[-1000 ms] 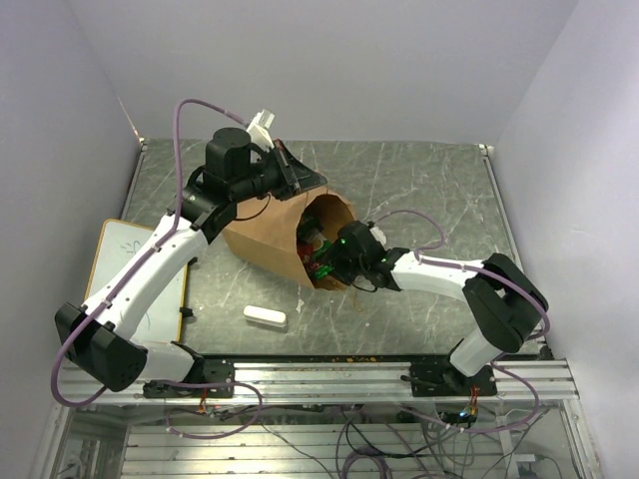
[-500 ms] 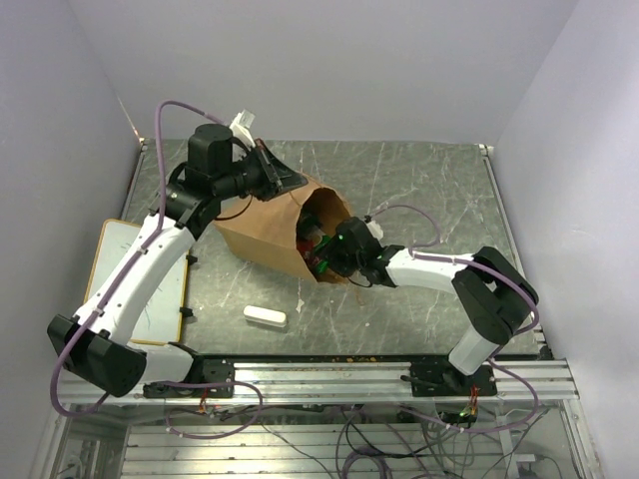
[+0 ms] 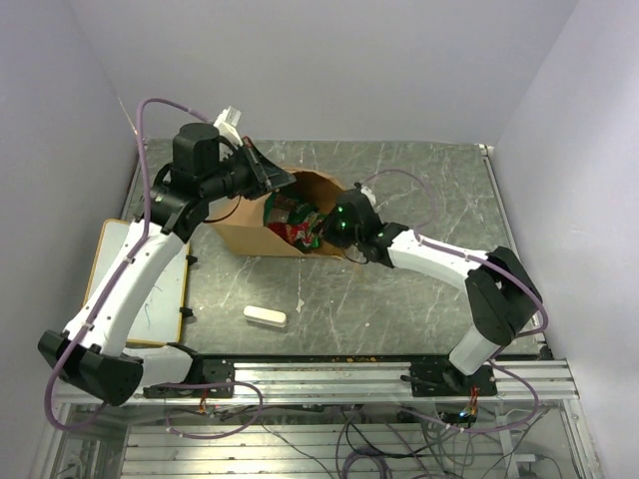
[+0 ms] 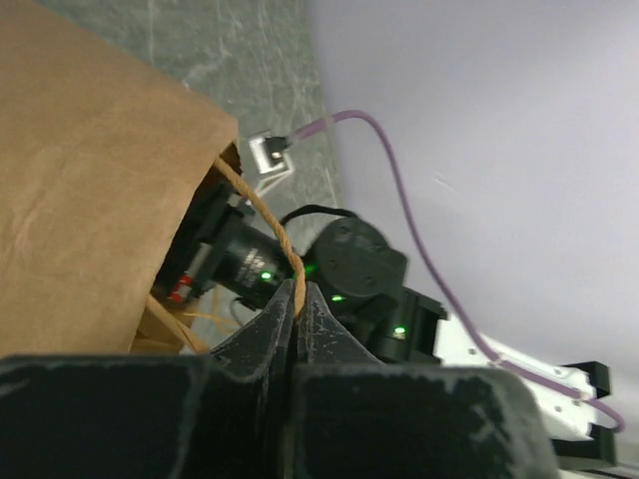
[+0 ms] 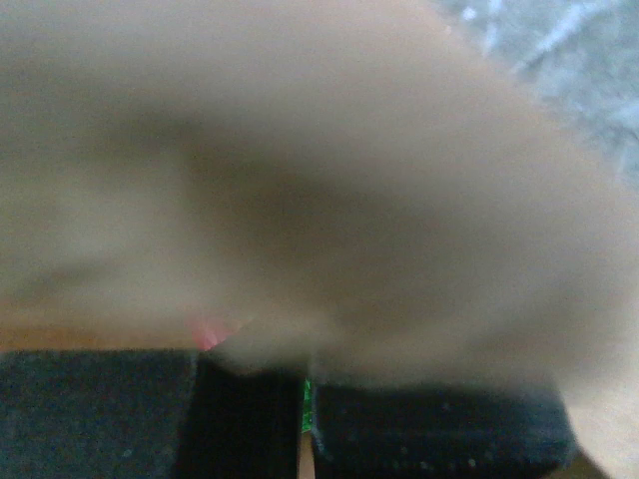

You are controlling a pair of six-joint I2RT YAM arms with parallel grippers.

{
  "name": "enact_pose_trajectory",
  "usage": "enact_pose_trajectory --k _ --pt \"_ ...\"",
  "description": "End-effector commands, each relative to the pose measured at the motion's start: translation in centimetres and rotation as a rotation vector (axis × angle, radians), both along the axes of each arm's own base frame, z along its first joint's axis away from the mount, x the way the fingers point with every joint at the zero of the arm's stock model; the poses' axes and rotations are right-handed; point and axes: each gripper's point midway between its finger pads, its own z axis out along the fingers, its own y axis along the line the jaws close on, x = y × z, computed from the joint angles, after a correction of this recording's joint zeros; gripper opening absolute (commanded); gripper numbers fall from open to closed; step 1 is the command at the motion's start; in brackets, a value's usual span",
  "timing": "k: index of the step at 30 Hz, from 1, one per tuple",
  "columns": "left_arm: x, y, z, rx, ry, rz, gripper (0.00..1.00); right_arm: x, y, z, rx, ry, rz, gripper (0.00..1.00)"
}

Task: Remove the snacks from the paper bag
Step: Take out the snack from the paper bag.

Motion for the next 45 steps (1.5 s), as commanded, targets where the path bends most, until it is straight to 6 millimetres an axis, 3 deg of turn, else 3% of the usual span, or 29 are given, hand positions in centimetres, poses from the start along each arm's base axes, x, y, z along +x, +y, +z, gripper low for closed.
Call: enact_pose_trajectory --k 1,5,21,26,36,45 --pt "-0.7 2.4 2.1 0.029 -0.116 0.086 0.07 1.7 0.6 6.8 -0.006 -0.163 0.062 0.0" --pt "-0.1 3.0 2.2 0.035 -0.134 0.129 0.07 1.7 1.4 9.0 -0.006 -0.183 0.119 0.0" --pt "2.4 1.5 3.1 0.013 -0.142 0.104 0.07 0.2 2.5 18.1 0.083 -0.284 0.229 0.0" --pt "3.2 1.4 3.6 0.029 -0.148 0.11 0.07 0.6 2.6 21.0 0.103 -0.326 0.229 0.0" --pt "4.4 2.0 5.1 0.04 -0.167 0.145 0.07 1.5 1.0 27.8 0.148 -0.432 0.218 0.0" --pt "5.3 3.7 5.5 0.05 -0.171 0.208 0.07 3.0 -1.0 34.0 0.167 -0.555 0.183 0.0"
